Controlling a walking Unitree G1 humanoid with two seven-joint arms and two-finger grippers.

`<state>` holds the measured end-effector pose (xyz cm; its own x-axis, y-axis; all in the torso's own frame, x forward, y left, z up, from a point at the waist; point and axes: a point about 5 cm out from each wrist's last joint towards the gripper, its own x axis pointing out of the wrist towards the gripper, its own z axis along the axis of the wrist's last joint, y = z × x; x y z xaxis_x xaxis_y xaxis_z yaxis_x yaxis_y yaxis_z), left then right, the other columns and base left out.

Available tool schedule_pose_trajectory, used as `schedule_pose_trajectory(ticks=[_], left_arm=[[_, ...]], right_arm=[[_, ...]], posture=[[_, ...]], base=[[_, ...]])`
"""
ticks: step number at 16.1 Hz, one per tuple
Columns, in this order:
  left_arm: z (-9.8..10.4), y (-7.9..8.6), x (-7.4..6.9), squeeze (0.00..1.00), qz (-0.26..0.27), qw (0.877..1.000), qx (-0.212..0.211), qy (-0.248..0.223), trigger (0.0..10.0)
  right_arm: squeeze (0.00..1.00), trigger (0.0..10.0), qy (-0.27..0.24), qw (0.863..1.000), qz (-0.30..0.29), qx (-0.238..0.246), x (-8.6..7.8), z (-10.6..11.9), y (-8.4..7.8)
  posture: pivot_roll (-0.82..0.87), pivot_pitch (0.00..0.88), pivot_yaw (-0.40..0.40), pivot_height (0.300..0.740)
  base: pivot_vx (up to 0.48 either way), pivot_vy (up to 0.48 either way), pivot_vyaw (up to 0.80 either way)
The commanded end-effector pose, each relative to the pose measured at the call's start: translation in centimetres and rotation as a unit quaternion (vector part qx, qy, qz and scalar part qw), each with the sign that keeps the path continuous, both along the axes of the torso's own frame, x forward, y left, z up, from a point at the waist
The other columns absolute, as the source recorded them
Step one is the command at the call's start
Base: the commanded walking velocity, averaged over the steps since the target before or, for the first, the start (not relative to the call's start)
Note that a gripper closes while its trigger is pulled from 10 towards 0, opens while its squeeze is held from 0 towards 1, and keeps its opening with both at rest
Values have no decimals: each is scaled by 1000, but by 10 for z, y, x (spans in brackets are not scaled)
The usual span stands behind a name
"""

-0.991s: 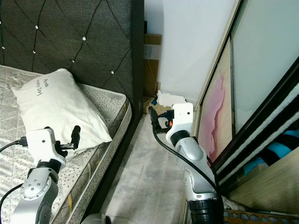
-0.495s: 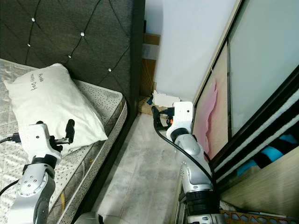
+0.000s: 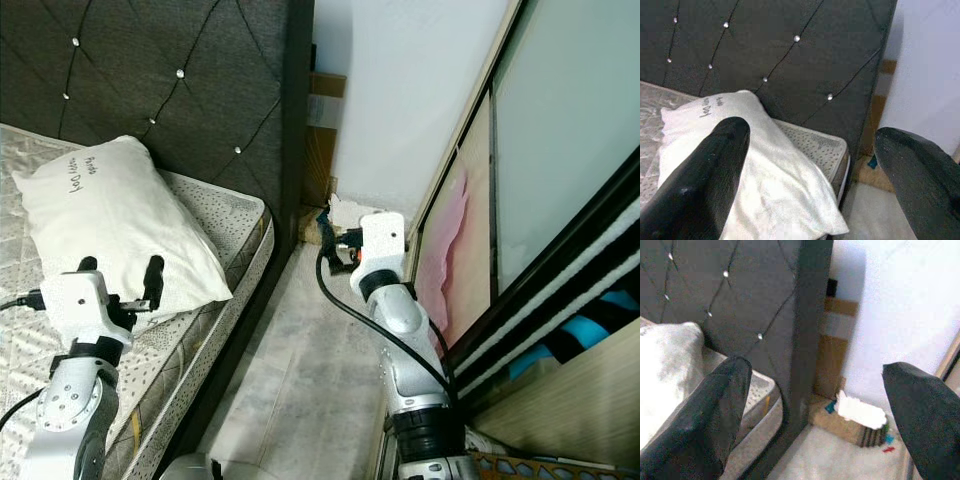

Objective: Clean up the room

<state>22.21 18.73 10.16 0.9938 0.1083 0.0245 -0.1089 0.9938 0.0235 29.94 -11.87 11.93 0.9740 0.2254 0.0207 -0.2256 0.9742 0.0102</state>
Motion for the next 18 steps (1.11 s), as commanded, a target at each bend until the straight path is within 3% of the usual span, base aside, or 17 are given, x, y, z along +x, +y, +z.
schedule_pose_trajectory(ticks=[1, 4, 6, 18], left_arm=[[0, 3, 3, 0, 18, 1000, 6, -2, 10000], [-1, 2, 3, 0, 19, 1000, -7, 0, 10000], [2, 0, 2, 0, 18, 1000, 10, -1, 10000], [4, 2, 0, 0, 51, 998, 20, 6, 10000]], right_arm=[[0, 10000, -3, 1000, 17, 24, -4, 1, 1], [0, 10000, 3, 1000, 10, 25, -3, -3, -1], [0, 10000, -2, 999, 32, 2, -4, -3, 3], [0, 10000, 2, 998, 59, 3, -6, -3, 5]], posture=[[-10, 0, -68, 740], [-8, 0, -74, 740], [-8, 0, -78, 740], [-2, 0, -91, 740]], base=[[0, 0, 0], [0, 0, 0], [0, 0, 800], [0, 0, 800]])
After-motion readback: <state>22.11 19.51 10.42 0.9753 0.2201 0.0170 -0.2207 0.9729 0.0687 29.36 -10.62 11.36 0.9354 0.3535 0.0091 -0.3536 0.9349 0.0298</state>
